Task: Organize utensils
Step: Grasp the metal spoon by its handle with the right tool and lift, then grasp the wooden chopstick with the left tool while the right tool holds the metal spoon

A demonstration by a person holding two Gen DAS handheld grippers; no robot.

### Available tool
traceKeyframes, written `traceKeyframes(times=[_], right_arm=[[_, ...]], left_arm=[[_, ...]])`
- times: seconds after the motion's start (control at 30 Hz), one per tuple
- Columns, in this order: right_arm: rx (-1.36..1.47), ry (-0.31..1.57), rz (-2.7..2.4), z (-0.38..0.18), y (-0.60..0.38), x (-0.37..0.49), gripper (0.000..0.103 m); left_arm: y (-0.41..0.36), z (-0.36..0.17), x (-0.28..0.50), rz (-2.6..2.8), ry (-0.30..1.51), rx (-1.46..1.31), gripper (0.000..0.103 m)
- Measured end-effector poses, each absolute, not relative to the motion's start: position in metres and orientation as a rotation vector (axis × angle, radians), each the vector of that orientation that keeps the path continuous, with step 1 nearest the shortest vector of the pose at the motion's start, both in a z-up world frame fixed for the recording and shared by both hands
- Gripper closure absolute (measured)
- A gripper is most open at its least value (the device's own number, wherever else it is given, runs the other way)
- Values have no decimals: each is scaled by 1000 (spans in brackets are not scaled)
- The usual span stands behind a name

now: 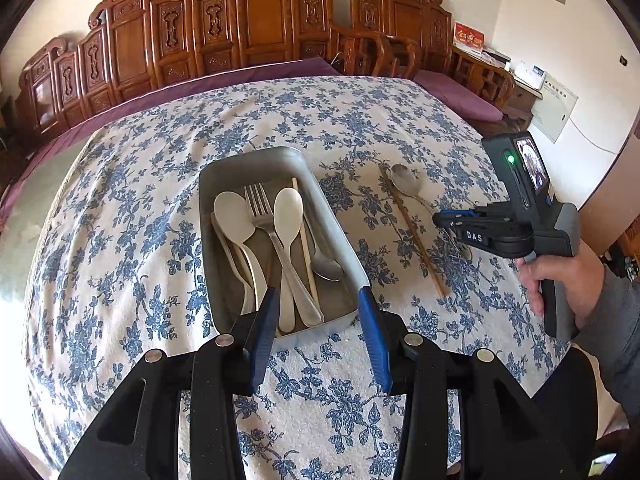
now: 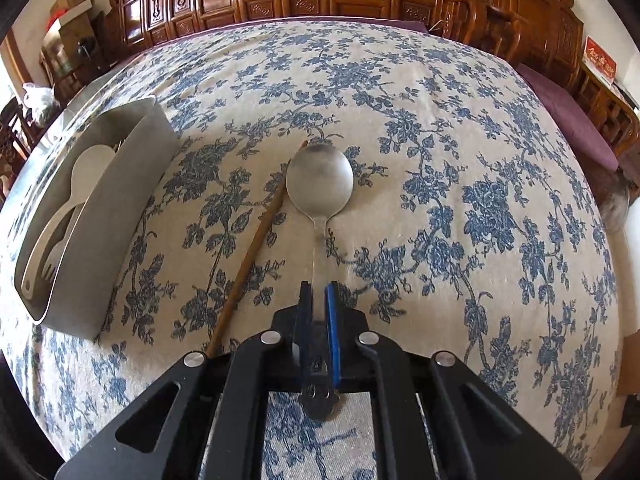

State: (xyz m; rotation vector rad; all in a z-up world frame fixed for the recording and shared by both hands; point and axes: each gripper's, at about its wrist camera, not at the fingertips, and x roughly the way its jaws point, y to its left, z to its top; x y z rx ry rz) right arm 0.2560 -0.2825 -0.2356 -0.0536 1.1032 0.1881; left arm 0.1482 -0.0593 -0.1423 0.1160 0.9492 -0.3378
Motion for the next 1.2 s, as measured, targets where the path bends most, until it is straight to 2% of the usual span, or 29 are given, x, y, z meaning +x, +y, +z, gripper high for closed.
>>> traceKeyframes(times=[0.23, 0.27, 0.33, 0.7, 1.1, 1.2], right_arm=[[-84, 1107, 200, -236, -275, 274, 87], [-95, 1109, 201, -236, -273, 274, 87], [-107, 1115, 211, -236, -274, 275, 95], [-24, 1068, 211, -219, -330, 236, 96], [35, 1043, 198, -212, -385, 195, 96], [48, 1040, 200, -212, -392, 190, 96]], left_arm=[[-63, -142, 148, -338, 953, 128, 64], [-65, -143, 148, -340, 954, 129, 64], [-69, -144, 149, -346, 958, 131, 64], [-131, -149, 162, -422, 957, 187, 64], [-203, -186, 202, -446, 1022, 270, 64], [-211, -200, 214, -435, 1054, 265, 68]])
